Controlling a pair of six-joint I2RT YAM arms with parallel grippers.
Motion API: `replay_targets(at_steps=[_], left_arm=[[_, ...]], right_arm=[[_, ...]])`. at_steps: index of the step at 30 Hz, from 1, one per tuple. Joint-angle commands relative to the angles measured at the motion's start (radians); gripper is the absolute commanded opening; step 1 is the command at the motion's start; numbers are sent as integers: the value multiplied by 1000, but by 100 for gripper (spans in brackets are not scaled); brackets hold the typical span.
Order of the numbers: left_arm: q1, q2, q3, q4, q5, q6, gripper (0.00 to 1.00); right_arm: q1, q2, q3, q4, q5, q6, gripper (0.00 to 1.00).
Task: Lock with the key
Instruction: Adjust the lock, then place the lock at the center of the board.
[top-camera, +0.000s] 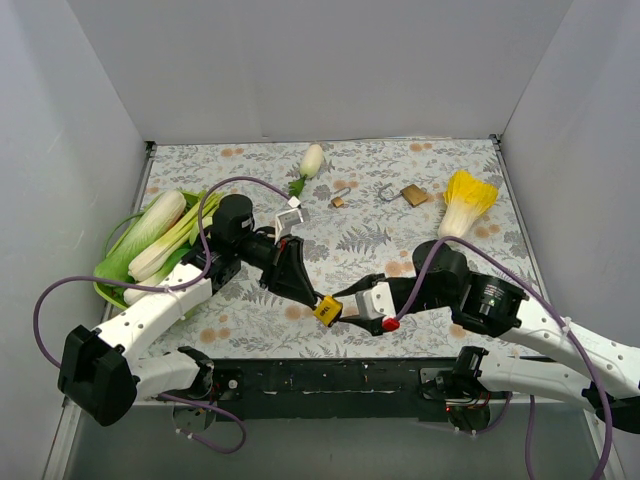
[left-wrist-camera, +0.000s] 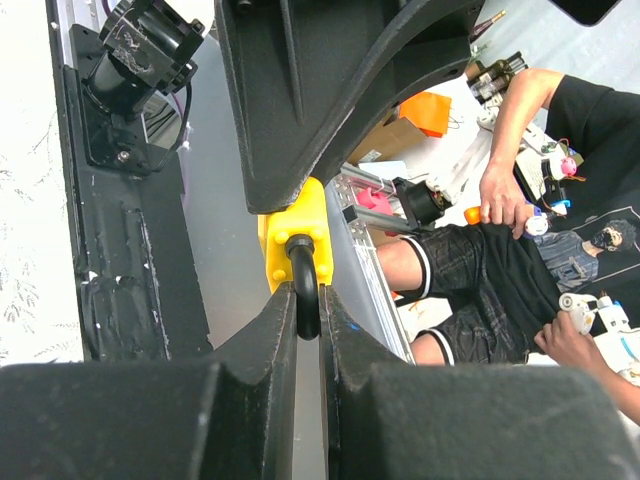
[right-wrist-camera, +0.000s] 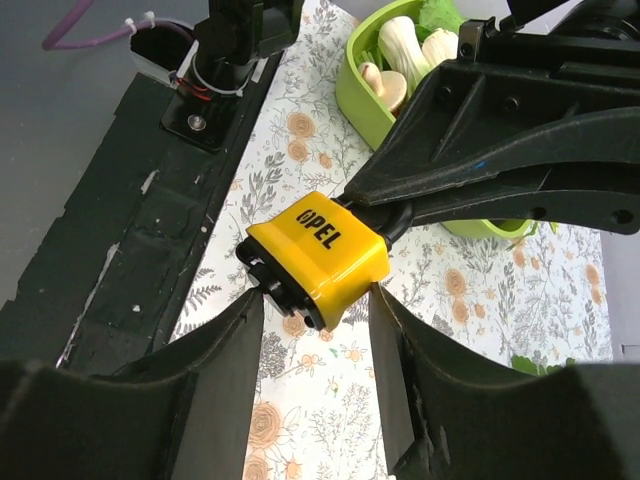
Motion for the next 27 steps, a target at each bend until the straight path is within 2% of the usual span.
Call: replay_targets(at_steps=[1, 5, 7, 8, 9, 15, 18, 21, 23, 26, 27], left_arm=[[-8, -39, 6, 96, -18, -37, 0], [-7, -44, 0, 96, -20, -43, 0], [2, -44, -2, 89, -17, -38, 0], [7, -44, -3, 66, -17, -26, 0], [15, -44, -5, 46, -15, -9, 0], [47, -28, 10, -163, -63, 100, 0], [49, -10, 18, -226, -164, 107, 0], [52, 16, 20, -221, -276, 46, 0], [52, 27, 20, -203, -400, -56, 0], [52, 68, 47, -229, -483, -97, 0], [53, 82, 55, -235, -501, -98, 0]], right_arm=[[5, 21, -17, 114, 56, 70, 50], [5, 28, -14, 130, 73, 117, 47], [5, 27, 0, 109, 91, 131, 56], [4, 25, 4, 90, 102, 139, 66], [4, 22, 12, 44, 117, 151, 71], [-28, -51, 14, -112, 271, 245, 87], [-48, -67, 39, -186, 328, 295, 90], [-68, -27, 82, -250, 369, 320, 90], [-68, 43, 107, -299, 390, 331, 91], [-70, 151, 161, -324, 524, 412, 89], [-76, 174, 190, -329, 518, 412, 88]])
